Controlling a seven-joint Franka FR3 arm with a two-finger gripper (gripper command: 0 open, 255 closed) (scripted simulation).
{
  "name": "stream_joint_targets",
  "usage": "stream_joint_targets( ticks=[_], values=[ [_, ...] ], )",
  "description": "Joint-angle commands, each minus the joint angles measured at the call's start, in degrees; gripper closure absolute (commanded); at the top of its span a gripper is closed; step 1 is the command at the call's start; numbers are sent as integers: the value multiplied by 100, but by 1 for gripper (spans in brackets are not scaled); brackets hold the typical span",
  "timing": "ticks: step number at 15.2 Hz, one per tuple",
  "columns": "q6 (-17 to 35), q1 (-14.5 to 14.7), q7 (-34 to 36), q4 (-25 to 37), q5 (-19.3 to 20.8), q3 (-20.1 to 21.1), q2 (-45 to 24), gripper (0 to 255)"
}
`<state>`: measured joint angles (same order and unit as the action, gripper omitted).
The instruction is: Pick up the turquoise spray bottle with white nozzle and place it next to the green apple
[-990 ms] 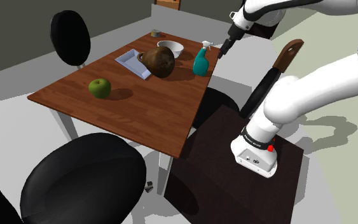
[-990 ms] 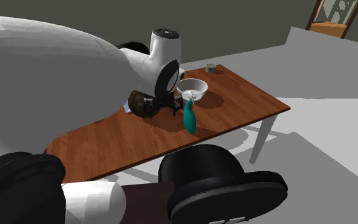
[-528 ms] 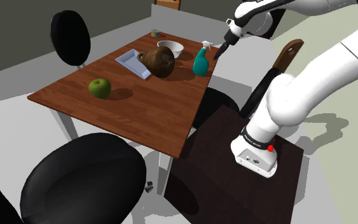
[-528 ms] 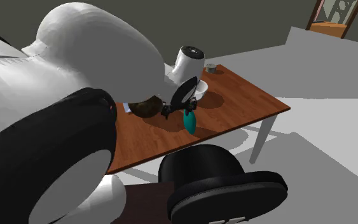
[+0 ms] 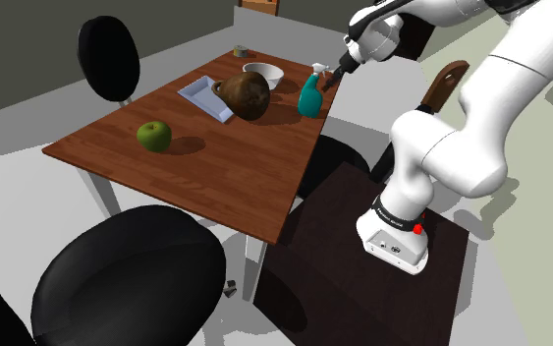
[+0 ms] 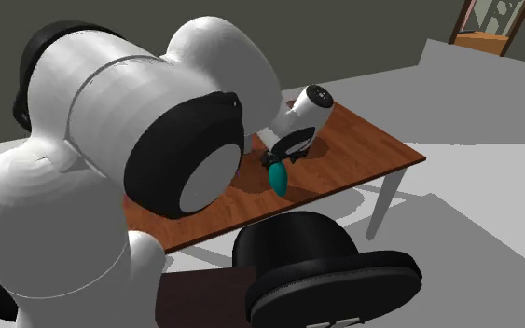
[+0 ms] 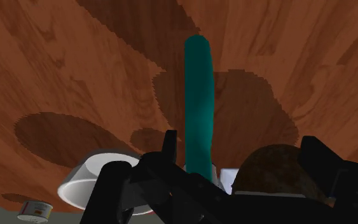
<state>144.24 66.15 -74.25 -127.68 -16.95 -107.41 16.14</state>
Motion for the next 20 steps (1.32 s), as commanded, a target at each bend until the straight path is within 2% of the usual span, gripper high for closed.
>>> stream_joint_targets(
  ticks=[1,9,17,18,20],
  values=[
    [179,783,137,373,624,-735,650,0],
    [670,1649,402,518,1083,-1430,1223,0],
    [669,1648,402,518,1082,-1430,1223,0],
    [669,1648,402,518,1082,-1430,1223,255],
    [669,1648,402,518,1082,-1430,1223,255]
  ],
)
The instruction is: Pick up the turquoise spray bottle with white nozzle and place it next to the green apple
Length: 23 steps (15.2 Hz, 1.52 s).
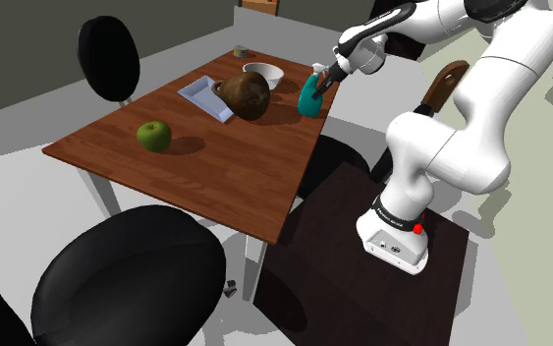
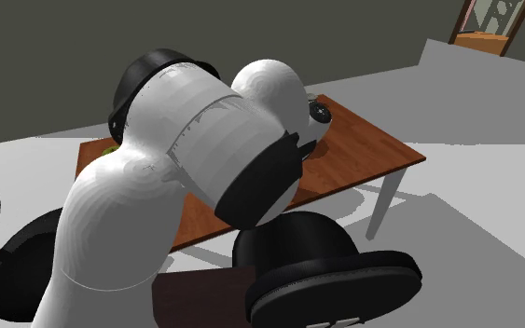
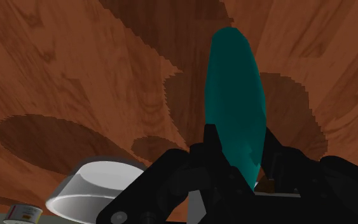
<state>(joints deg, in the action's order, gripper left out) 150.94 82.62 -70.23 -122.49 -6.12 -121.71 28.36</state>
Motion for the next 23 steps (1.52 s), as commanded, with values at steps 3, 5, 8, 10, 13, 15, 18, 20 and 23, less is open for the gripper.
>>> stream_joint_targets(
  ticks=[3,5,8,10,13,15,18,20,23],
  values=[
    [0,1,0,0,1,-1,1,255],
    [-1,2,1,1,1,-1,2,255],
    [-61,-51,-1,10,-36,59,-54,255],
    [-187,-157,-3,37,-111,178,-164,255],
    [-378,-316,-9,86,-227,355,-328,255],
    [-509,-423,-15,125,-306,471,-437,255],
    [-709,-584,-25,194,-428,643,-598,255],
    [-845,-692,-33,245,-509,755,-705,255],
    [-1054,-853,-45,332,-632,919,-864,255]
  ],
)
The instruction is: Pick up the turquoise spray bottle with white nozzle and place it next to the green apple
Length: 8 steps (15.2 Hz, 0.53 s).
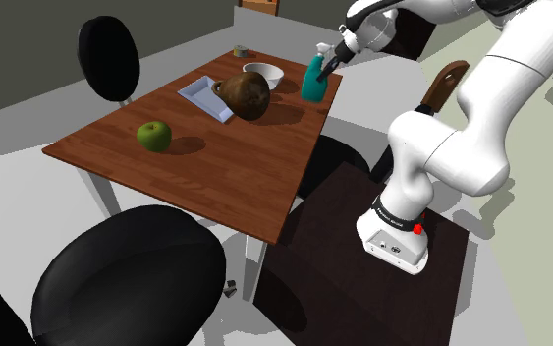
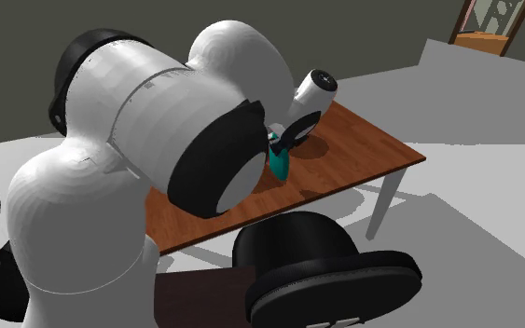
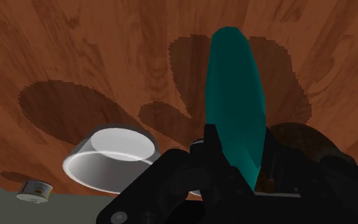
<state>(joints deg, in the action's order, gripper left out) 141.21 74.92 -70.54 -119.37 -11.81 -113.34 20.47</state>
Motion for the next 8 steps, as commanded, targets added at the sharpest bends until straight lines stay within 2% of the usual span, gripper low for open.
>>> stream_joint_targets(
  ticks=[1,8],
  values=[
    [-151,-137,-19,52,-106,134,-128,255],
    [-658,-507,-48,308,-394,483,-492,255]
  ],
)
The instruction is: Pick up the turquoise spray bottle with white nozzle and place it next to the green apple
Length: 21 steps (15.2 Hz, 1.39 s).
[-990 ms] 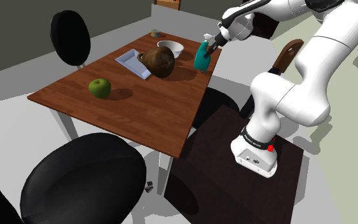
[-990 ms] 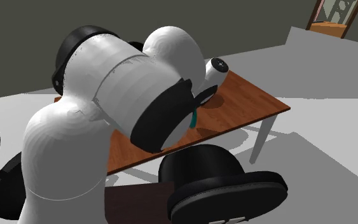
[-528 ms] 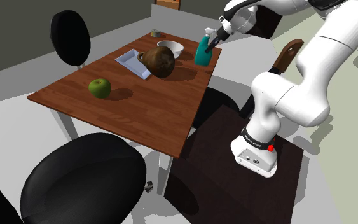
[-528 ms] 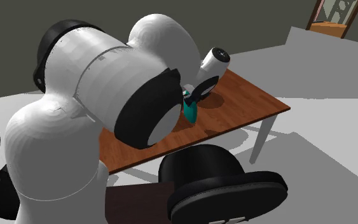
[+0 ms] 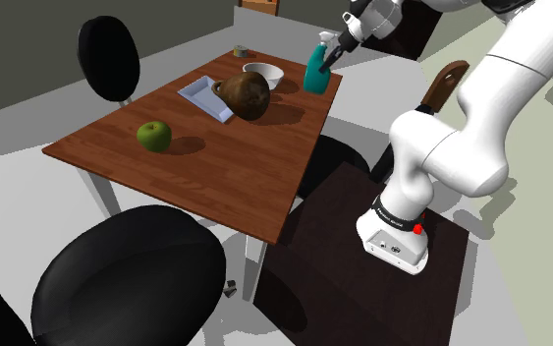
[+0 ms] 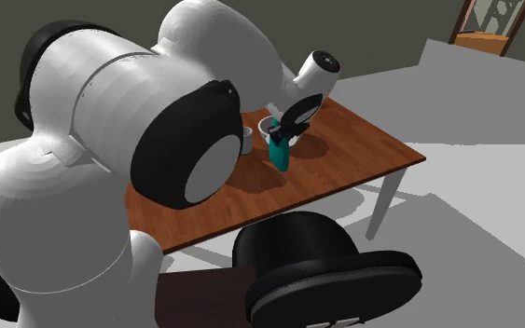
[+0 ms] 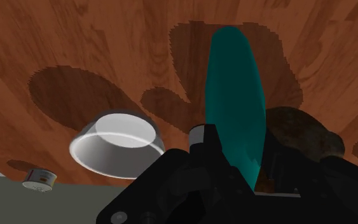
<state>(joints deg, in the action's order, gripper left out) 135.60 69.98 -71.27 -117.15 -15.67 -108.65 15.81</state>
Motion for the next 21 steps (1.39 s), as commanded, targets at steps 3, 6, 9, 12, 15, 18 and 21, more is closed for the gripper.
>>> stream_joint_targets(
  ticks=[3,6,9,12,15,18,21],
  values=[
    [-320,-168,15,214,-126,151,-177,255],
    [-547,-315,7,354,-244,273,-325,255],
    [-777,-454,2,505,-357,379,-469,255],
    [-1008,-582,3,667,-461,471,-605,255],
    [-1240,-694,13,840,-552,545,-729,255],
    [-1470,-787,34,1023,-627,599,-838,255],
    [-1696,-855,71,1218,-680,632,-925,255]
  ],
)
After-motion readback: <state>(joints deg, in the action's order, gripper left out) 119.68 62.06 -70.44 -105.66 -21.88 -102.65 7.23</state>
